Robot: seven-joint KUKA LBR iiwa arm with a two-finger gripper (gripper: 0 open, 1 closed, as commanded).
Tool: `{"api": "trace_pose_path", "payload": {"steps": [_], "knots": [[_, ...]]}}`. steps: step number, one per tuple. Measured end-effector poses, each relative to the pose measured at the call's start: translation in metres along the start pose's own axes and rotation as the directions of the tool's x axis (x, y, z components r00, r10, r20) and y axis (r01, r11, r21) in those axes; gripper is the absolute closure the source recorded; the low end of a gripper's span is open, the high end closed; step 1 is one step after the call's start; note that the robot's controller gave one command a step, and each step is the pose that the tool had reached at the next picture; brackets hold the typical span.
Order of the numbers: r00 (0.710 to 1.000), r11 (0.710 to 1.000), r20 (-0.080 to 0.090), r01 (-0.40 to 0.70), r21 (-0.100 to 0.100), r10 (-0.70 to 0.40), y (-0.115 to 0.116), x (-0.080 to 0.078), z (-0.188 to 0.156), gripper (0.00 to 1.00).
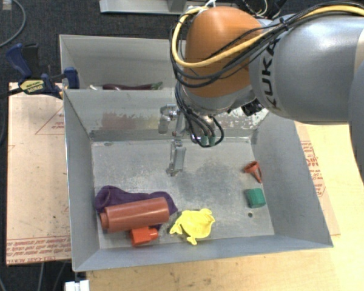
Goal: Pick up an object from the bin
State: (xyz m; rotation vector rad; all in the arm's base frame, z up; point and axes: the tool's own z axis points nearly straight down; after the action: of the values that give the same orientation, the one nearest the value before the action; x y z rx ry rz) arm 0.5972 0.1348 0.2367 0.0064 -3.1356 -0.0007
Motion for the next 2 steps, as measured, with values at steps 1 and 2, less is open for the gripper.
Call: {"api": "trace_pose_path", "payload": {"steps": [1, 2], "knots": [[1.000, 1.000, 0.007, -0.003, -0.001, 0.003, -0.001, -0.001, -0.005, 0.00], [0.996, 0.996, 0.009, 0.091, 0.000, -0.091, 0.000, 0.018, 0.037, 0.00]]}}
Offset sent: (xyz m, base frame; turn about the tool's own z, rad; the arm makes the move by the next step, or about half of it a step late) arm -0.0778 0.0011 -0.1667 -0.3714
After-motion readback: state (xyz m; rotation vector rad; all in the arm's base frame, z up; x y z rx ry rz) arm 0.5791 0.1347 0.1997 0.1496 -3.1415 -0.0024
